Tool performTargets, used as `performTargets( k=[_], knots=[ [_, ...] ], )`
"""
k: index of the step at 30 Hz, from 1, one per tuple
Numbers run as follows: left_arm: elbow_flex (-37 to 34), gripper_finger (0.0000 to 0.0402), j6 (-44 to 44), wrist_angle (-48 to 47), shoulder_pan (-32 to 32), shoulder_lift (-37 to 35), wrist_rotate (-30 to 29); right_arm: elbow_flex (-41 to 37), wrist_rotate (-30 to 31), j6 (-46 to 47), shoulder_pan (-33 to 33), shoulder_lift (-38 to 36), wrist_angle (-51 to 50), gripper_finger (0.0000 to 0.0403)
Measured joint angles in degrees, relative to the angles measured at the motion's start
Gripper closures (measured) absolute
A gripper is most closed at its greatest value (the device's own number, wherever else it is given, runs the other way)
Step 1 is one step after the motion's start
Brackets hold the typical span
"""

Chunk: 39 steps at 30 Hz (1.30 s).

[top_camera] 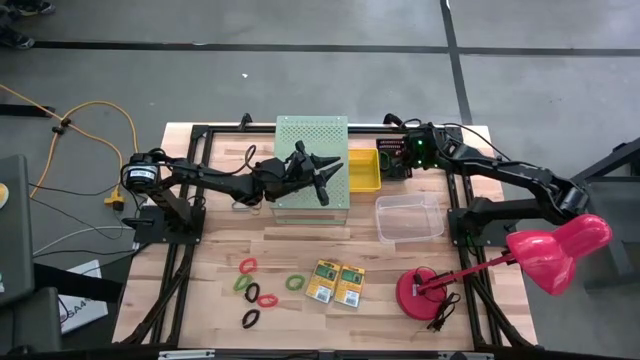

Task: Pick & Place Office Desk Supplies
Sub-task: Put the orange rubber band into the black bin, then put the blue rubber band into the black bin

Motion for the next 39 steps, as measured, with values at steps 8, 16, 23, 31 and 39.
performTargets(
  k=[8, 16, 23, 31, 39],
  knots=[
    [0.0, 0.0322, 0.0, 0.0, 0.0, 0.0, 0.0, 0.0, 0.0, 0.0, 0.0, 0.0, -0.2, 0.0348],
    [0.0, 0.0322, -2.8, 0.0, 0.0, 0.0, 0.0, 0.0, 0.0, 0.1, 0.0, 0.0, -0.1, 0.0343],
    [-0.1, 0.0322, -2.2, -3.0, 0.0, -4.5, 0.0, 0.0, -2.2, 0.0, 0.0, 0.0, 1.6, 0.0343],
    [-0.1, 0.0322, -5.9, -28.9, -0.4, -17.0, 0.2, 0.0, -3.0, -0.2, 0.1, 0.0, 2.2, 0.0343],
    [0.0, 0.0322, -12.3, -56.4, -0.4, -31.4, -3.3, 0.0, -3.0, -0.4, 0.1, 0.0, 2.1, 0.0344]
  ],
)
